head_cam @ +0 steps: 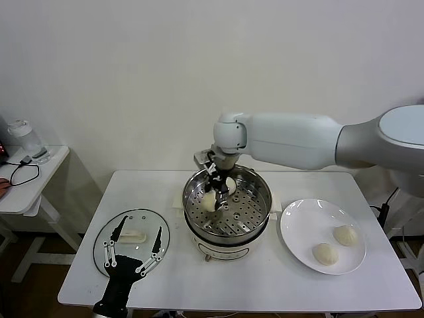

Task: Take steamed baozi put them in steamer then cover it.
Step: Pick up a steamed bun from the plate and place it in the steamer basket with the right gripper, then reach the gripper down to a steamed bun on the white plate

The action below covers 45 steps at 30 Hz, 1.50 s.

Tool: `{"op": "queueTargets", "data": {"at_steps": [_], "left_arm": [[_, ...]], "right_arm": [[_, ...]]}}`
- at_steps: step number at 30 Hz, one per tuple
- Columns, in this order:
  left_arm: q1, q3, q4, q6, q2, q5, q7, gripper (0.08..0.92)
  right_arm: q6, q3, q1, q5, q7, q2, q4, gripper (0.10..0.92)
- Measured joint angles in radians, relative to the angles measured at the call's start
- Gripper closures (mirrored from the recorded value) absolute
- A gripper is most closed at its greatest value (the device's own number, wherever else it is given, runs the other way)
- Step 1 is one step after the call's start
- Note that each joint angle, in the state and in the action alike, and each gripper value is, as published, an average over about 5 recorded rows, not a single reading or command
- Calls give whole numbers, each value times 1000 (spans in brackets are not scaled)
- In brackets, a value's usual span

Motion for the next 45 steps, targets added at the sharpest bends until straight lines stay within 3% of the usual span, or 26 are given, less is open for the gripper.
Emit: {"op": "queueTargets", "data": {"at_steps": [9, 16, 21, 36, 45], "left_arm": [[1, -1, 2, 0, -1, 0, -1, 177], [2, 2, 2, 1, -2, 1, -1, 177], [6, 1, 1, 1, -2, 2, -1, 177], [7, 13, -2, 2, 5, 9, 1, 177], [5, 22, 0, 3, 5, 15, 2, 177]], "right_arm": [[-6, 2, -33, -5, 41, 20, -13, 322], [-8, 16, -31, -12, 54, 1, 7, 213], [-6, 46, -10, -19, 43, -53, 50, 203], [109, 165, 57, -176, -186, -438, 108, 203], [186, 221, -64, -317, -254, -665, 99, 203]]}}
